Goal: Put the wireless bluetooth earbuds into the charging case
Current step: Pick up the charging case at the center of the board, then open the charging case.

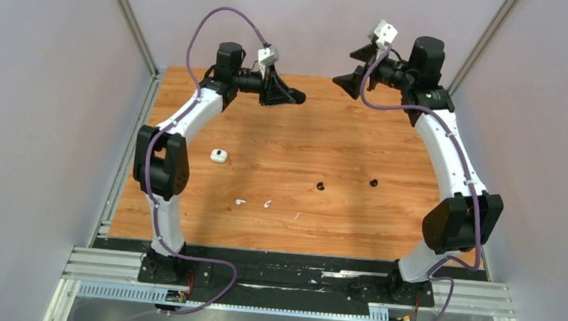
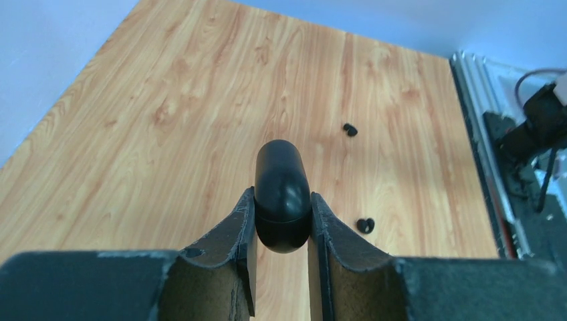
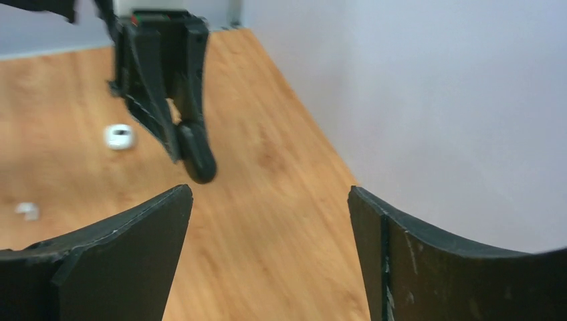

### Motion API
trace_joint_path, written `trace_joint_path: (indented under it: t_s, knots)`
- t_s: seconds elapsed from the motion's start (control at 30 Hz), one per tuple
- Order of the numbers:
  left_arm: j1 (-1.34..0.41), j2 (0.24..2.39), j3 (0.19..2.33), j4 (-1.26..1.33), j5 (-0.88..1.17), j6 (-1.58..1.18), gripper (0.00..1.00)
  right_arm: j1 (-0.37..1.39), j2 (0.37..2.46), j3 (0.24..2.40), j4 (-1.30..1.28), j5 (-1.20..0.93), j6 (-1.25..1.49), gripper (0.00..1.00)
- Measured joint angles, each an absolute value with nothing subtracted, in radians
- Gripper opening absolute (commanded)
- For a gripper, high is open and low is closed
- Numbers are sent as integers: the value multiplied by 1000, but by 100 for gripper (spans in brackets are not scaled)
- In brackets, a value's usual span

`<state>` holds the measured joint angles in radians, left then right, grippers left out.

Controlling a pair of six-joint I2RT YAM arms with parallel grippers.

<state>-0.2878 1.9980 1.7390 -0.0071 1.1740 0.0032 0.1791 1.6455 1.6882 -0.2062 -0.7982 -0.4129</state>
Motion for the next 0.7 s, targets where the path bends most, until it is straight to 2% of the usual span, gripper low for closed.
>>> trace_joint_path:
  t_s: [0.17,0.3,0.7]
  knots:
    - [-306,1919,1674,-145,1178,279,0,176,1731,1757,-279,-1052,-284,88]
    - [-329,1850,1671,-245,1177,480,0,212,1821,1775,-336,-1150,-277,88]
    - [-356,1801,1671,-384,1172,717,0,310,1848,1774,-477,-1155,-526,73]
